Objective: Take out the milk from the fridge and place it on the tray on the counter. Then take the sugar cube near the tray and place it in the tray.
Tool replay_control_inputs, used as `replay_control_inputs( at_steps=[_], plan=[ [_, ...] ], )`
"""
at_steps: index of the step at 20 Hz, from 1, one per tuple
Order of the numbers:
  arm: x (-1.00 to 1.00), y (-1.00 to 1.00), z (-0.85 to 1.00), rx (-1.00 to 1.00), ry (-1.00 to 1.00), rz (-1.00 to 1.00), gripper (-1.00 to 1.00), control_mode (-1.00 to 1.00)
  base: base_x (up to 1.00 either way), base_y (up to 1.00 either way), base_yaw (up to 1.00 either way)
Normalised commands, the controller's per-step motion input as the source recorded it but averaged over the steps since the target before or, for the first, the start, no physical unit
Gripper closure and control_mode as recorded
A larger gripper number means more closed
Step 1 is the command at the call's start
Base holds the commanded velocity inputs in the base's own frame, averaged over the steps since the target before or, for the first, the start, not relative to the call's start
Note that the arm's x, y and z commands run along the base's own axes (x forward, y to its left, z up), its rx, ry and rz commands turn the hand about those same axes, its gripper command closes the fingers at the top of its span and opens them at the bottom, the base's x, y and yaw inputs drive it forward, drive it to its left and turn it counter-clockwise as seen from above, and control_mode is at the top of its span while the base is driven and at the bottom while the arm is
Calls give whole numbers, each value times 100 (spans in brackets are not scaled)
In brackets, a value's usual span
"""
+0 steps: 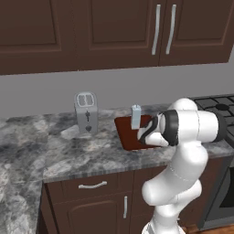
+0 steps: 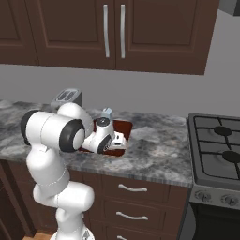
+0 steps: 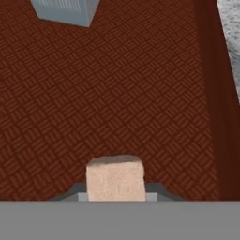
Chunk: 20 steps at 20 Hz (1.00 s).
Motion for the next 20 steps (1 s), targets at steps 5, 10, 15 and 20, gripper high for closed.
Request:
replay_control_inputs(
  at_steps=[5,10,15,20],
  plan=[
    [25,0,-18,0,0,0,-100,-100,0,0,0],
    [3,0,0,0,0,0,-100,-100,0,0,0],
    [-15,0,33,0,-4,0,-100,-100,0,0,0],
    [-61,0,81,0,-14,0,-100,-100,0,0,0]
  ],
)
